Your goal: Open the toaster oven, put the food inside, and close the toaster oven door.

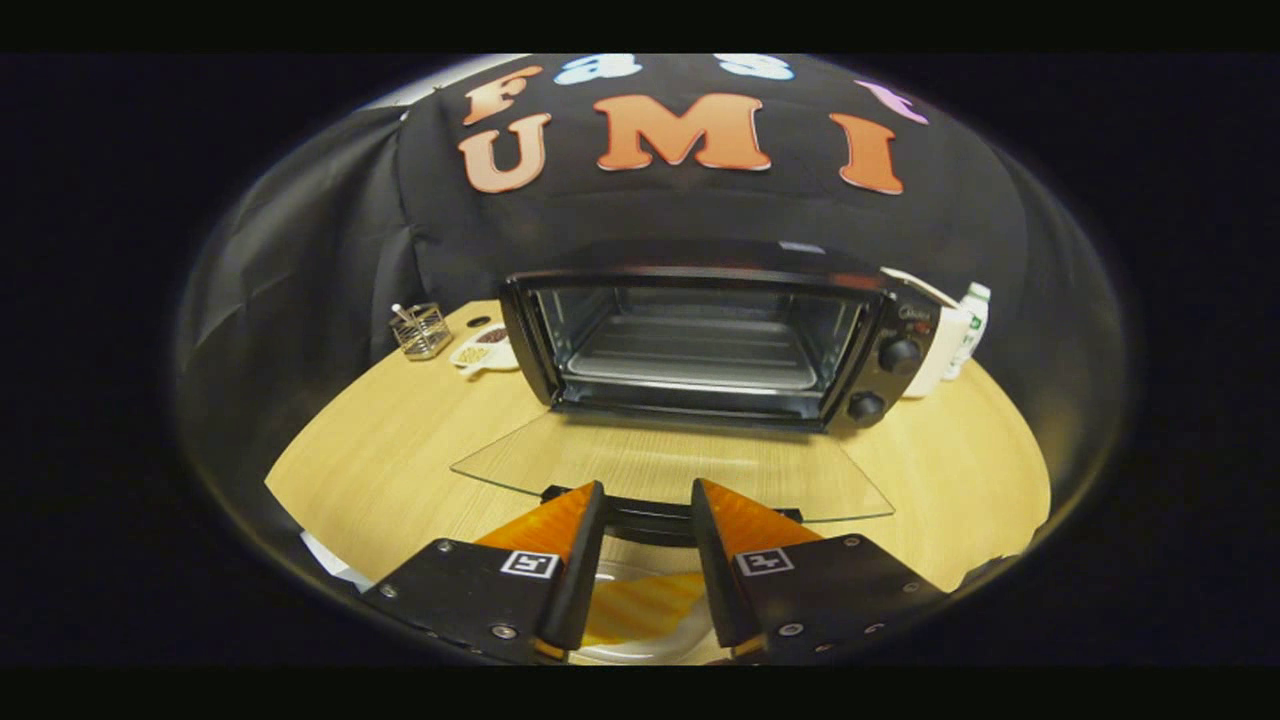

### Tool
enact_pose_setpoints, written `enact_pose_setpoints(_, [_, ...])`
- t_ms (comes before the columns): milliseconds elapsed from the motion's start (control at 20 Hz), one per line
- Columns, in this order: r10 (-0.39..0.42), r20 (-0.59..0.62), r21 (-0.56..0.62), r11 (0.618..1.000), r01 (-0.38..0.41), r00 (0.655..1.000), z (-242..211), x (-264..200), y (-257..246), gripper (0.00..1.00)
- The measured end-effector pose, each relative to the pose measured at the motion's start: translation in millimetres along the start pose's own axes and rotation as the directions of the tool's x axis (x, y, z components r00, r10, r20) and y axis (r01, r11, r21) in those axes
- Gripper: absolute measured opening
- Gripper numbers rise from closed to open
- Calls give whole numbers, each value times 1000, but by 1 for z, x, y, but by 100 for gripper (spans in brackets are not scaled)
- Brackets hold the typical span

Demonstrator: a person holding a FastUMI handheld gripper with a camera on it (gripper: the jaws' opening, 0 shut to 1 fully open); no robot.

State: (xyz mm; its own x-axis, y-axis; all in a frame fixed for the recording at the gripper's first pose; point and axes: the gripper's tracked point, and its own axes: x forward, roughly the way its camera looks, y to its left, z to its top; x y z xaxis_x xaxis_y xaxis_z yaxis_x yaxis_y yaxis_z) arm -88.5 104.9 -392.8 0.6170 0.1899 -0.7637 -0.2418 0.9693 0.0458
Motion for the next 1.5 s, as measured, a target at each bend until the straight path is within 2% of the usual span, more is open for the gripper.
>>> enact_pose_setpoints(150, [-70,-153,-2,998,70,986,-30,13,-19,55])
enact_pose_setpoints(250, [-78,-204,7,997,81,976,-37,21,-21,60])
enact_pose_setpoints(400, [-85,-207,8,996,89,975,-31,31,-23,66])
enact_pose_setpoints(800, [-79,-290,11,996,86,954,-33,39,-24,67])
enact_pose_setpoints(850, [-70,-291,24,996,80,954,-32,35,-22,67])
enact_pose_setpoints(1150, [-67,-273,119,988,102,960,-36,-9,-16,99])
enact_pose_setpoints(1350, [-85,-292,164,977,137,953,-48,-47,-7,99])
enact_pose_setpoints(1500, [-67,-351,192,971,142,934,-72,-62,15,99])
